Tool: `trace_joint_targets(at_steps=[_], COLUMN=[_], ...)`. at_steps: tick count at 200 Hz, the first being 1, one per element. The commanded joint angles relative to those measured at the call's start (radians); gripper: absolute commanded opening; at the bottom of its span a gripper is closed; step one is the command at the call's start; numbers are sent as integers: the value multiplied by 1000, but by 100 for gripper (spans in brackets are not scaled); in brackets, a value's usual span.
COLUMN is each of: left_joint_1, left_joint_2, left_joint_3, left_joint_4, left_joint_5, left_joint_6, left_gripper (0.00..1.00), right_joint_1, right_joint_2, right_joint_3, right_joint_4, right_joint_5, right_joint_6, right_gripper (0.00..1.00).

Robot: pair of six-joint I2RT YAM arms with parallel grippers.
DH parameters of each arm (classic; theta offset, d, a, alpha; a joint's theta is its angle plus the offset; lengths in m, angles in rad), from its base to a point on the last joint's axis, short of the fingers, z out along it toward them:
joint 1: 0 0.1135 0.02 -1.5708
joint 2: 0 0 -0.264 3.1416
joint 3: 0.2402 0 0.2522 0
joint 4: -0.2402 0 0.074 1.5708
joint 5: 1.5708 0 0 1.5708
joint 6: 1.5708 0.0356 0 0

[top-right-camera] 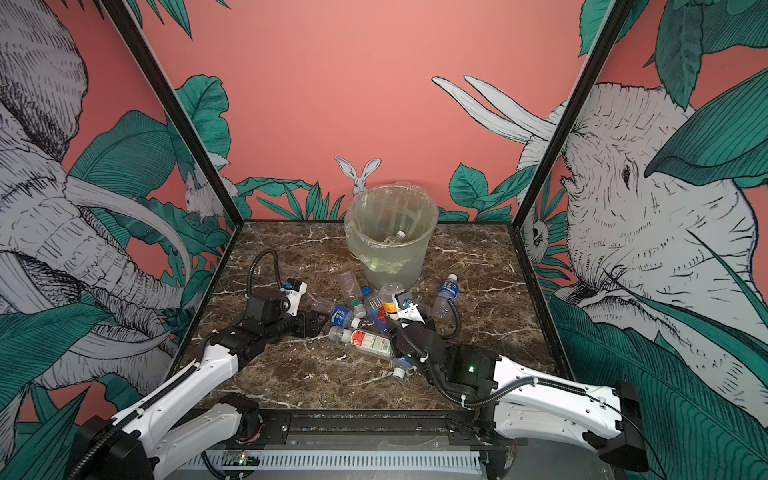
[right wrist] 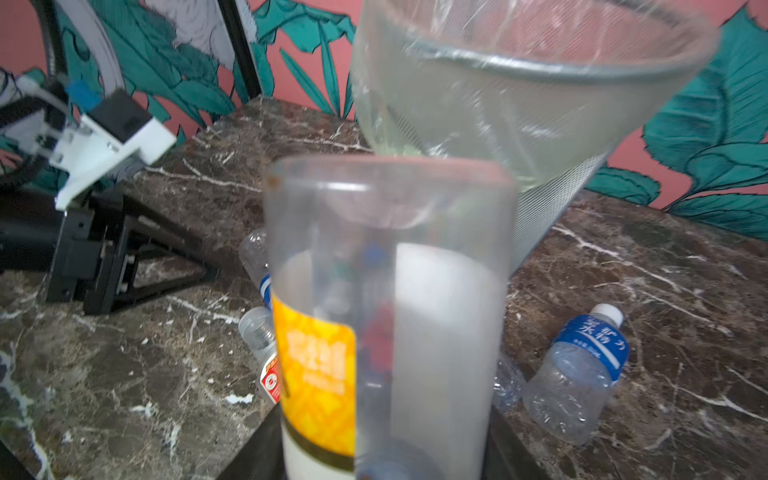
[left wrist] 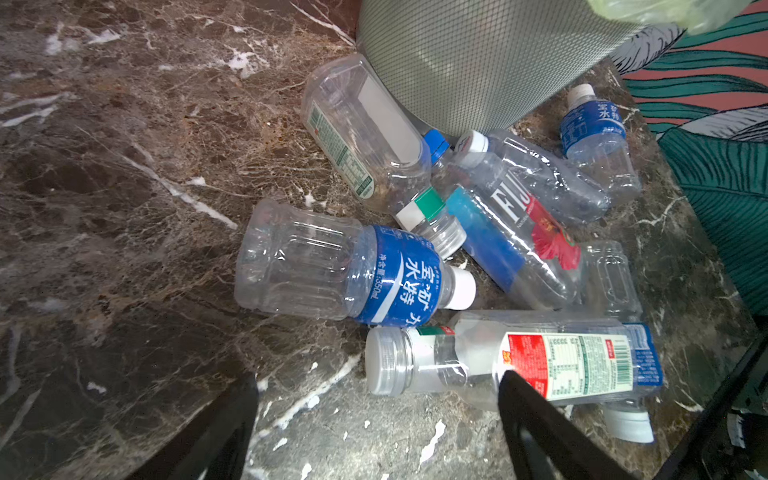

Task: Throw the plastic bottles in the bin
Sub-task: 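Carry the yellow-labelled bottle with the right gripper over the bin and release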

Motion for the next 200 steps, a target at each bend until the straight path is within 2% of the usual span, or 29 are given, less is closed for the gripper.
trace_joint_targets(at_steps=[1,14,44,67,87,95,104,113,127,138,170,200], left_joint_1=[-9,-9,-11,-11,-11,-10,-9,-12,-11,-11,-12,-29], left_joint_2=[-4,-5,1,0,4,10,17,23,21,12,-1,0], left_joint_3=[16,16,20,16,7,7,8,13,24,30,42,51], left_joint_4=[16,17,5,5,18,21,23,19,0,-19,-27,-28], left_joint_5=[8,7,-1,-6,-8,-11,-11,-8,-10,-17,4,5], left_joint_6=[17,21,36,45,45,44,42,41,44,48,54,56], left_gripper=[91,91,91,91,91,91,91,91,92,93,93,92], right_joint_1=[-38,-77,-254,-399,-501,-538,-584,-611,-623,-623,-620,-616], right_joint_2=[-18,-6,98,291,528,626,739,841,920,902,764,620], right_joint_3=[106,186,414,665,910,1013,1145,1289,1452,1448,1287,1056], right_joint_4=[-22,-59,-97,-132,-171,-191,-245,-336,-447,-412,-301,-249], right_joint_5=[84,86,-60,-222,-354,-376,-399,-355,-266,-259,-332,-394], right_joint_6=[-47,-85,-140,-161,-169,-165,-153,-137,-129,-144,-145,-143], right_gripper=[44,44,42,42,44,56,78,97,99,99,99,99])
